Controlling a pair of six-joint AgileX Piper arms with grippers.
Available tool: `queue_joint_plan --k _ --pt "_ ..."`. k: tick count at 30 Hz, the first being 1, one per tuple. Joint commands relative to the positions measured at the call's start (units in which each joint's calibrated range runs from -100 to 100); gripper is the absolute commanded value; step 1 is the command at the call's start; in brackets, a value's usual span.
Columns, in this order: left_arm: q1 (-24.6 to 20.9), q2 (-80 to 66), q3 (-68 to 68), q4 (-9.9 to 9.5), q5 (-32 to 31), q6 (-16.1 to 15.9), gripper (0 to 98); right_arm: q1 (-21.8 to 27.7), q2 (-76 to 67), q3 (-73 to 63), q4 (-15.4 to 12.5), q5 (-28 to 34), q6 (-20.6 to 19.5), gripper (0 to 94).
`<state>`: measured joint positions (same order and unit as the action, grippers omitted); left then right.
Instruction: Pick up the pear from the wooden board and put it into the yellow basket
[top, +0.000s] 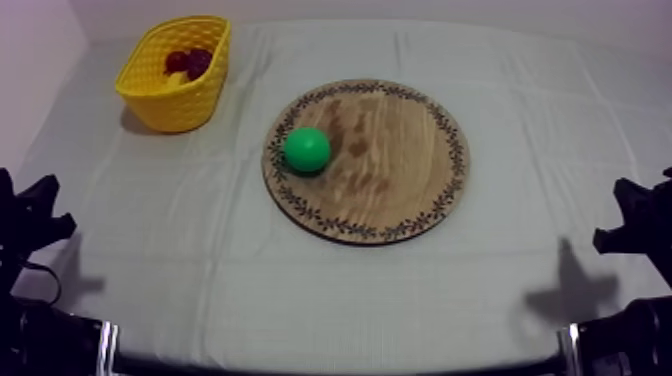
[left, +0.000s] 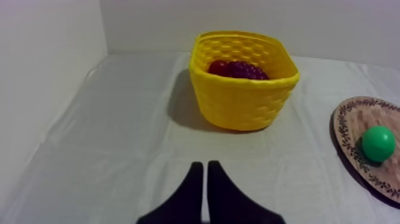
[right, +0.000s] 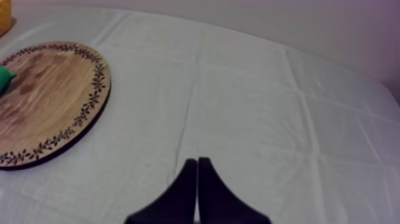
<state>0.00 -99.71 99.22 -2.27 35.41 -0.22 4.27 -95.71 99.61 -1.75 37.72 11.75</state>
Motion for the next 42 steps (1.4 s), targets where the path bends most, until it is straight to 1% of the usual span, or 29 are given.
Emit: queue_joint_plan --k 1,13,16,23,26,32,36,42 --pt "-1.0 0.0 0.2 -0.10 -0.7 -1.0 0.0 0.0 0.0 0.1 0.0 0.0 0.0 0.5" --pt "-1.1 0.0 0.2 -0.14 -0.7 -1.1 0.0 0.0 0.0 0.1 0.0 0.0 0.0 0.5" --pt "-1.1 0.0 -0.1 -0.16 -1.6 -1.5 0.0 0.0 0.0 0.1 0.0 0.0 0.0 0.5" --pt "-0.9 2.1 -3.3 -1.40 -2.4 -0.7 0.0 0.0 0.0 0.1 0.0 0.0 0.0 0.5" --pt "-0.6 5.5 -7.7 -1.34 -1.3 -0.4 0.0 0.0 0.0 0.1 0.0 0.0 0.0 0.5" --pt "1.1 14.9 -19.9 -0.45 2.4 -0.9 0.0 0.0 0.0 0.1 0.0 0.0 0.0 0.5" --pt "2.8 21.8 -28.8 -0.81 6.6 -0.9 0.0 0.0 0.0 0.1 0.0 0.0 0.0 0.5" --pt "5.0 32.5 -42.8 -1.63 11.5 0.7 0.0 0.0 0.0 0.1 0.0 0.0 0.0 0.5"
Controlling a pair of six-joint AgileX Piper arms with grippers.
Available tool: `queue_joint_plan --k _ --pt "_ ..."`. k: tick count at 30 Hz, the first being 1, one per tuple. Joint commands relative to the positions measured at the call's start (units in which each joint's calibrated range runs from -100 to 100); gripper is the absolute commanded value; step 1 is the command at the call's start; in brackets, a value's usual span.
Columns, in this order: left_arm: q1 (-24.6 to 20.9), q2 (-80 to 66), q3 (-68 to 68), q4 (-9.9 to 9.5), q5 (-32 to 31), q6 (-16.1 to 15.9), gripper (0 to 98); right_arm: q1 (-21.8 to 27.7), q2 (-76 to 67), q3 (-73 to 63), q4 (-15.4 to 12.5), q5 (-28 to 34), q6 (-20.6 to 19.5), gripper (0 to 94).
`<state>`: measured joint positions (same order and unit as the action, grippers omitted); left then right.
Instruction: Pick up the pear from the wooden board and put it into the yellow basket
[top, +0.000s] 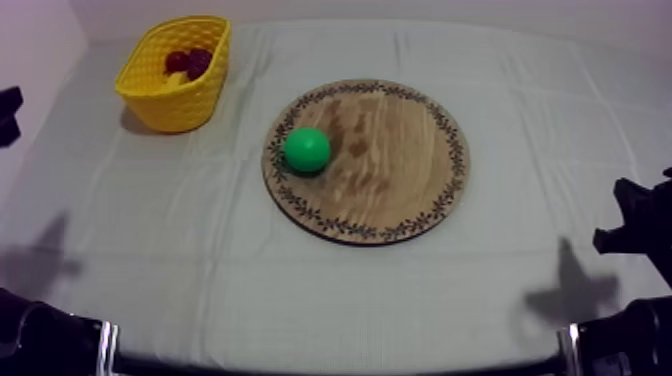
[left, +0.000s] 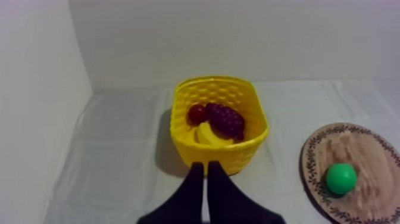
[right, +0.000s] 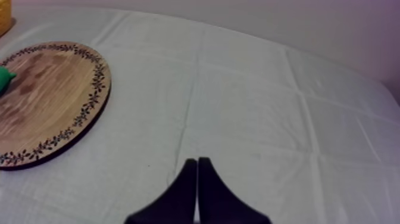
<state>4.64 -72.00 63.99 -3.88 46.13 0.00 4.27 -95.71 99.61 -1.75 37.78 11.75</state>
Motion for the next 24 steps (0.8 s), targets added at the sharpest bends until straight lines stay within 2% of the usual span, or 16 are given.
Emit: queue_joint_plan --k 1,11,21,24 --pt "0.7 6.7 -10.1 -0.07 1.3 0.8 0.0 0.0 0.0 0.1 0.0 0.0 0.0 0.5" --pt "6.2 25.3 -35.4 -2.67 14.3 5.0 0.0 0.1 0.0 0.1 0.0 0.0 0.0 0.5" --pt "11.2 40.7 -56.7 -3.78 22.6 9.2 0.0 0.0 0.0 0.1 0.0 0.0 0.0 0.5" --pt "13.2 45.0 -62.6 -4.91 25.5 10.5 0.0 0.0 0.0 0.1 0.0 0.0 0.0 0.5"
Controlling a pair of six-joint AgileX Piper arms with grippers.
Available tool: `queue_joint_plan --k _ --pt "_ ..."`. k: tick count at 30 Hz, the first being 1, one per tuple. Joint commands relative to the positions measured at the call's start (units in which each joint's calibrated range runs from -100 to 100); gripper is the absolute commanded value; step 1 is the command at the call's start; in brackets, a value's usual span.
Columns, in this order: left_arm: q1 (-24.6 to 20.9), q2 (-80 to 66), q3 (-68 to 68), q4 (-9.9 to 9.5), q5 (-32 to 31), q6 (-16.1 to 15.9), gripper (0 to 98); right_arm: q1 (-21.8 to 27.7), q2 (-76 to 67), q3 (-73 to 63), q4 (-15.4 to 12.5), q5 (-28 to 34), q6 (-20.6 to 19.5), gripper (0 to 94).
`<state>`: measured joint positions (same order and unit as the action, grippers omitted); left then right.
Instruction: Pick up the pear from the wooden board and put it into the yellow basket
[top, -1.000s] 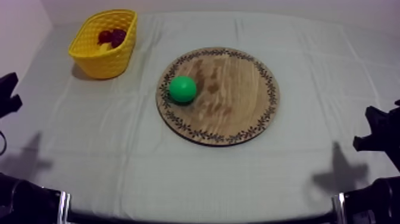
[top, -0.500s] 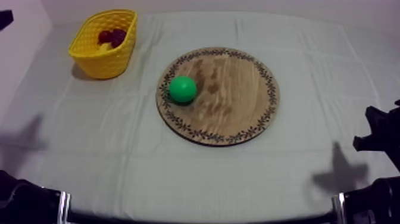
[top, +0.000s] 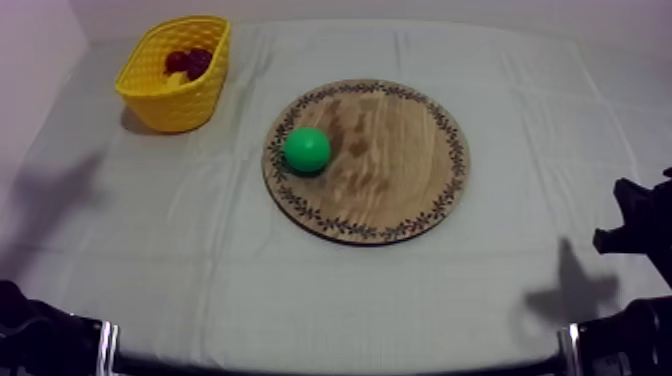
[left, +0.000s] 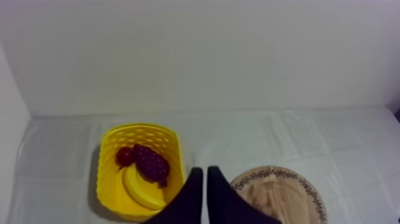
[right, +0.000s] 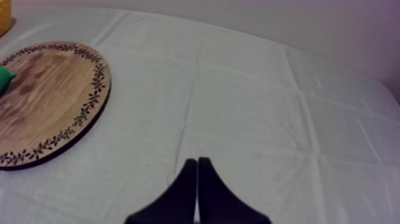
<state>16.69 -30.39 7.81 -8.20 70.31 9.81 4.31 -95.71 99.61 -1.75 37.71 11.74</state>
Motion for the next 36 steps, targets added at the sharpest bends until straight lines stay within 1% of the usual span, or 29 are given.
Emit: queue_joint_plan --k 1,5,8,14,20,27,31,35,36 --pt "1.9 4.8 -8.0 -1.23 2.1 1.2 0.0 0.0 0.0 0.1 0.0 0.0 0.0 0.5" --pt "5.3 9.8 -12.0 -4.18 4.4 3.4 0.0 0.0 0.0 0.1 0.0 0.0 0.0 0.5" --pt "7.4 13.1 -13.4 -5.58 5.9 4.8 0.0 0.0 0.0 0.1 0.0 0.0 0.0 0.5" --pt "11.0 19.6 -17.1 -6.64 11.1 7.2 0.0 0.0 0.0 0.1 0.0 0.0 0.0 0.5" --pt "14.4 25.6 -18.1 -7.89 13.3 9.9 0.0 0.0 0.0 0.1 0.0 0.0 0.0 0.5" --pt "15.3 32.4 -19.8 -6.43 16.4 10.3 0.0 0.0 0.0 0.1 0.0 0.0 0.0 0.5" --pt "15.3 35.5 -20.5 -6.05 17.0 10.4 0.0 0.0 0.0 0.1 0.0 0.0 0.0 0.5" --pt "15.1 37.5 -21.1 -4.91 17.1 9.7 0.1 0.0 0.0 0.1 0.0 0.0 0.0 0.5" --pt "15.0 37.9 -21.3 -4.66 17.1 9.5 1.4 0.0 0.0 0.1 0.0 0.0 0.0 0.5"
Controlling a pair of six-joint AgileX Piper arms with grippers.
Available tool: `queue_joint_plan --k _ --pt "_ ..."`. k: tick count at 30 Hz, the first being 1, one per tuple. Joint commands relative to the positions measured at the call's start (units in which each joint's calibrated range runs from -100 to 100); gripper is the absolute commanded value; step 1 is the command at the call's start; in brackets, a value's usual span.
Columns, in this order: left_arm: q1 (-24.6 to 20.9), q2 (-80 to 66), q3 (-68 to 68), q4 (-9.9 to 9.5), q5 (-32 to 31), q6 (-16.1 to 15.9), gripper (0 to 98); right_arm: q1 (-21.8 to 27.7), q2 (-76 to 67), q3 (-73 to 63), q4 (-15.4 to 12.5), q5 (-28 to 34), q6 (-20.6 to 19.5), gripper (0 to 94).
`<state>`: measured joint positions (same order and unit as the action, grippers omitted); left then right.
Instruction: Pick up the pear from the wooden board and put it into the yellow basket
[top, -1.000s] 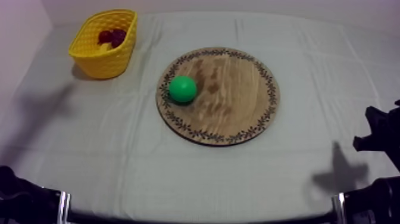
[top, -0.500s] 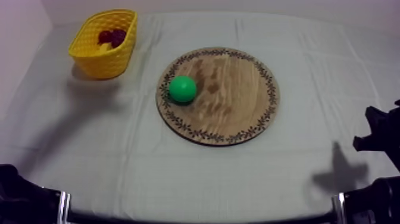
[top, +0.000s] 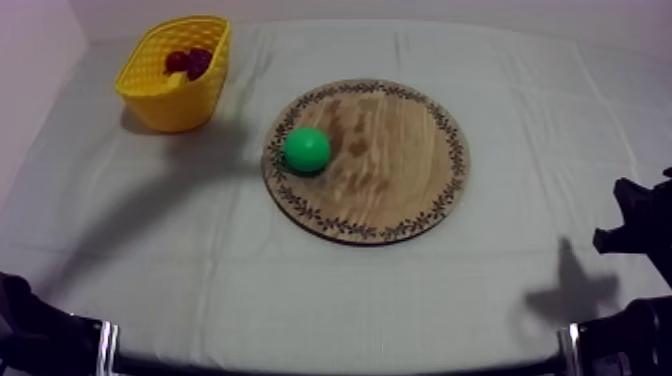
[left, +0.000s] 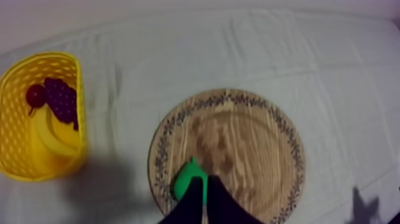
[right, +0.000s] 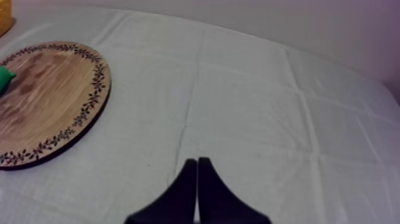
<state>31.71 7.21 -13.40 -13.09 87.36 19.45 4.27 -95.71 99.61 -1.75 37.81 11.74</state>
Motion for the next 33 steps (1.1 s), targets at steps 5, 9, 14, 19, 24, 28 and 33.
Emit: queue_joint_plan --k 5,9,14,19,24,28,33 --pt "0.1 1.0 0.1 0.07 0.0 0.2 31.7 0.0 0.0 0.1 0.0 -0.1 0.0 0.5" --pt "0.2 1.3 0.7 -0.04 0.0 1.0 53.8 0.0 0.0 0.1 0.0 -0.1 0.0 0.5" --pt "-0.4 1.4 2.6 1.18 0.5 1.8 72.6 0.0 0.0 0.1 0.0 -0.1 0.0 0.5" --pt "-1.7 1.8 4.4 3.87 2.2 1.3 83.5 0.0 0.0 0.1 0.0 -0.1 0.0 0.5" --pt "-1.7 2.0 6.5 4.50 2.8 1.5 86.2 0.0 0.0 0.1 0.0 -0.1 0.0 0.5" --pt "-1.6 2.7 8.4 5.00 2.9 1.9 86.0 0.0 0.0 0.1 0.0 -0.1 0.0 0.5" --pt "-1.7 4.5 12.2 5.92 2.0 3.1 84.9 0.0 0.0 0.1 0.0 -0.1 0.0 0.5"
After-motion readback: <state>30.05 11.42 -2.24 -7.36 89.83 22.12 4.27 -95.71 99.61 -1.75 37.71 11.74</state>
